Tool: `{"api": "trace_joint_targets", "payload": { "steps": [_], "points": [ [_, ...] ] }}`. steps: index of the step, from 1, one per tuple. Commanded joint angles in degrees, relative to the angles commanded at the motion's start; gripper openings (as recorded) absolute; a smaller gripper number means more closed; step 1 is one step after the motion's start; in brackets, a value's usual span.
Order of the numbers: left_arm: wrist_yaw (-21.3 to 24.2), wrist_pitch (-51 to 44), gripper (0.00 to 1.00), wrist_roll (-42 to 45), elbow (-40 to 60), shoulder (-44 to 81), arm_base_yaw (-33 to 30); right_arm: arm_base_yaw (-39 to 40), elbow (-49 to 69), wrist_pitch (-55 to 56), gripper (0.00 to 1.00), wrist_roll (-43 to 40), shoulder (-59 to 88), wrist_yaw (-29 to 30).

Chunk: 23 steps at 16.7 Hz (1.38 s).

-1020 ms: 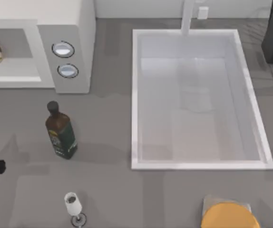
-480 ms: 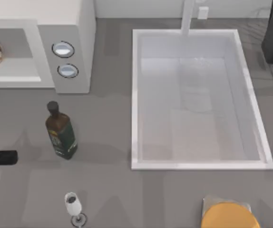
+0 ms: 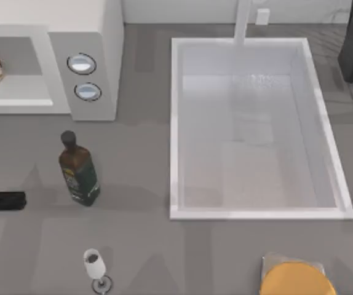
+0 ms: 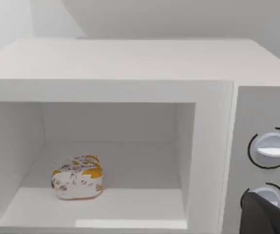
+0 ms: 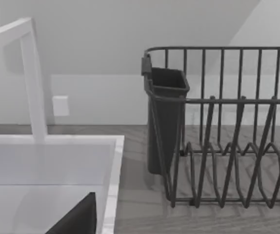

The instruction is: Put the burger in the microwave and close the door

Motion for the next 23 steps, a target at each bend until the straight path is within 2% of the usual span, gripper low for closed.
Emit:
{"api": "trace_joint_targets", "payload": {
  "steps": [7,13,15,17,20,23],
  "points": [
    [-6.0,-1.6,0.00,0.0,4.2,2.3,-5.9,0.0,0.0,0.0,1.00,0.0,0.0,0.0],
    [-5.7,-2.3,0.00,0.4,4.9,2.8,-5.7,0.0,0.0,0.0,1.00,0.0,0.0,0.0],
    [-2.8,-4.9,0.00,2.3,7.9,5.5,-4.0,0.0,0.0,0.0,1.00,0.0,0.0,0.0],
    [2.4,-9.0,0.00,5.4,13.3,10.0,-0.8,0.0,0.0,0.0,1.00,0.0,0.0,0.0],
    [13.2,-17.5,0.00,11.4,24.5,19.3,7.2,0.0,0.0,0.0,1.00,0.0,0.0,0.0],
    [25.3,-27.2,0.00,18.5,37.2,31.2,18.7,0.0,0.0,0.0,1.00,0.0,0.0,0.0]
  ]
}}
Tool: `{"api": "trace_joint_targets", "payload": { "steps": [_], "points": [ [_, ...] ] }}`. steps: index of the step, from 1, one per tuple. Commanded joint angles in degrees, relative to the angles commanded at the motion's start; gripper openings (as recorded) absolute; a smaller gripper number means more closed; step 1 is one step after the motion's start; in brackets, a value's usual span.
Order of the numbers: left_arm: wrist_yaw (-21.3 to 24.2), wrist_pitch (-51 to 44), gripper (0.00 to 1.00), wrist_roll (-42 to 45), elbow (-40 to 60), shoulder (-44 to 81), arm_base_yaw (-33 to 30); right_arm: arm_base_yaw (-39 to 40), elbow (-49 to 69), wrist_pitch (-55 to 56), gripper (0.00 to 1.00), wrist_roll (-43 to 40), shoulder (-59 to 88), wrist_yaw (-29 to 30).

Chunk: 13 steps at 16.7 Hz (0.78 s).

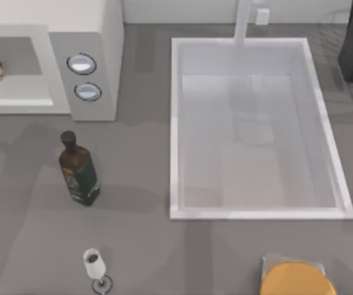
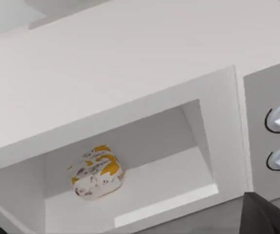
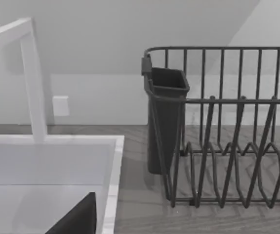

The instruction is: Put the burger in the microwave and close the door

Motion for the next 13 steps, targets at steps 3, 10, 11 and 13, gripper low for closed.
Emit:
{"api": "trace_joint_targets", "payload": {
  "steps": [3,10,11,13],
  "points": [
    [11.3,-9.5,0.00,7.6,12.6,13.6,14.0,0.0,0.0,0.0,1.00,0.0,0.0,0.0],
    [29.4,-23.5,0.00,24.5,32.6,42.8,47.1,0.0,0.0,0.0,1.00,0.0,0.0,0.0],
    [30.8,-24.3,0.00,26.6,34.0,45.7,50.8,0.0,0.0,0.0,1.00,0.0,0.0,0.0],
    [32.8,-25.4,0.00,30.2,35.7,50.1,56.9,0.0,0.0,0.0,1.00,0.0,0.0,0.0]
  ]
}}
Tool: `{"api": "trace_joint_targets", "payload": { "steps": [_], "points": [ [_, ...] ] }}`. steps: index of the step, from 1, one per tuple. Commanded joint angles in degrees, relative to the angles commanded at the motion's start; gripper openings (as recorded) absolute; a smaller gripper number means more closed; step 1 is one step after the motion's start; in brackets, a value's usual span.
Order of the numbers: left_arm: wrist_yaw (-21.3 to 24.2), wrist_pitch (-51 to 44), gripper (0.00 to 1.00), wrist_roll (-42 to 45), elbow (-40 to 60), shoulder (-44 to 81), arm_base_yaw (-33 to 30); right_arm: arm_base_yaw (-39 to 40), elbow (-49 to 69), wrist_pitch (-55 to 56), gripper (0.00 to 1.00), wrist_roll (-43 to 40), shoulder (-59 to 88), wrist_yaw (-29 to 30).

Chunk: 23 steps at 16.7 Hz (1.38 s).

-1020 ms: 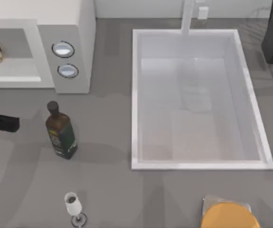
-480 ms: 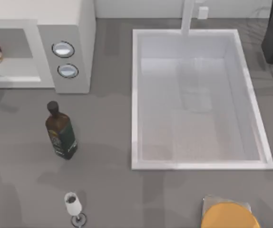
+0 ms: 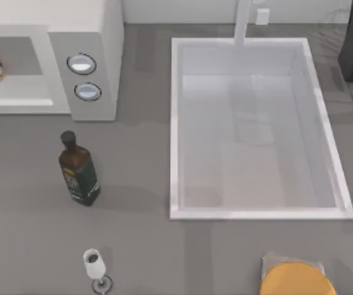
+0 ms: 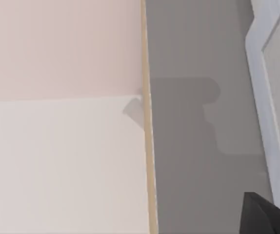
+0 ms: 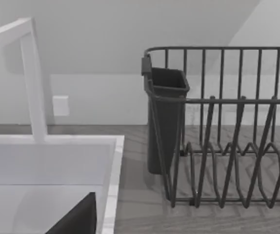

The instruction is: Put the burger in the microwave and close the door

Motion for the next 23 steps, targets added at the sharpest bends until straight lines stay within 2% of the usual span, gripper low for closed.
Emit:
{"api": "trace_joint_targets", "payload": {
  "steps": [4,11,19,23],
  "points": [
    [1.7,-0.6,0.00,4.1,0.3,3.2,5.9,0.0,0.0,0.0,1.00,0.0,0.0,0.0],
    [1.6,0.3,0.00,4.3,-0.6,3.4,5.7,0.0,0.0,0.0,1.00,0.0,0.0,0.0],
    [1.8,18.2,0.00,4.5,-11.9,8.2,6.0,0.0,0.0,0.0,1.00,0.0,0.0,0.0],
    [1.9,21.2,0.00,4.5,-14.9,10.1,6.2,0.0,0.0,0.0,1.00,0.0,0.0,0.0]
  ]
}}
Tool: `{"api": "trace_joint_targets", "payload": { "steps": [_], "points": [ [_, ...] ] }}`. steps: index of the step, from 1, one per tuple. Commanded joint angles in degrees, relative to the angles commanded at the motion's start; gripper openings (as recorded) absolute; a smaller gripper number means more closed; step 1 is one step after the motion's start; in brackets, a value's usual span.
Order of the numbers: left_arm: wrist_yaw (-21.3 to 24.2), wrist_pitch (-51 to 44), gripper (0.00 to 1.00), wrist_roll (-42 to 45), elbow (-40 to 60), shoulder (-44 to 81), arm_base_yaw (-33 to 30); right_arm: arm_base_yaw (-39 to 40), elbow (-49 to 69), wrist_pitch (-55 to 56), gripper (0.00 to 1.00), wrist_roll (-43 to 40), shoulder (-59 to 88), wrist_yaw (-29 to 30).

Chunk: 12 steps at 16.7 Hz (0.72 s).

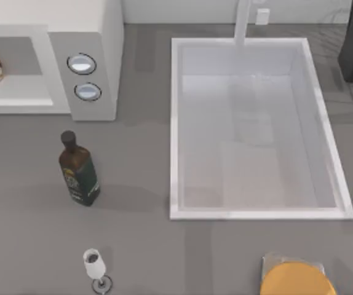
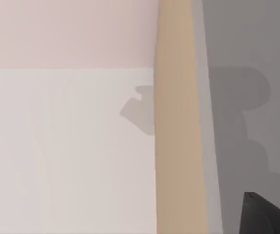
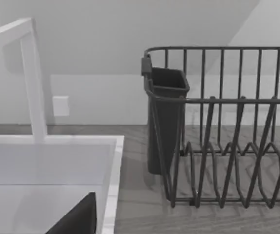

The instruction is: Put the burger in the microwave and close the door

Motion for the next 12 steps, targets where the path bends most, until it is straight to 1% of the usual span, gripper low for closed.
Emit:
{"api": "trace_joint_targets", "payload": {
  "steps": [4,6,12],
  "points": [
    [0.0,-0.1,0.00,0.0,-0.1,-0.4,-0.4,0.0,0.0,0.0,1.00,0.0,0.0,0.0],
    [-0.6,1.2,0.00,-0.5,-2.2,-2.5,-1.6,0.0,0.0,0.0,1.00,0.0,0.0,0.0],
    [-3.3,7.4,0.00,-6.5,-16.8,-14.9,-8.4,0.0,0.0,0.0,1.00,0.0,0.0,0.0]
  ]
}}
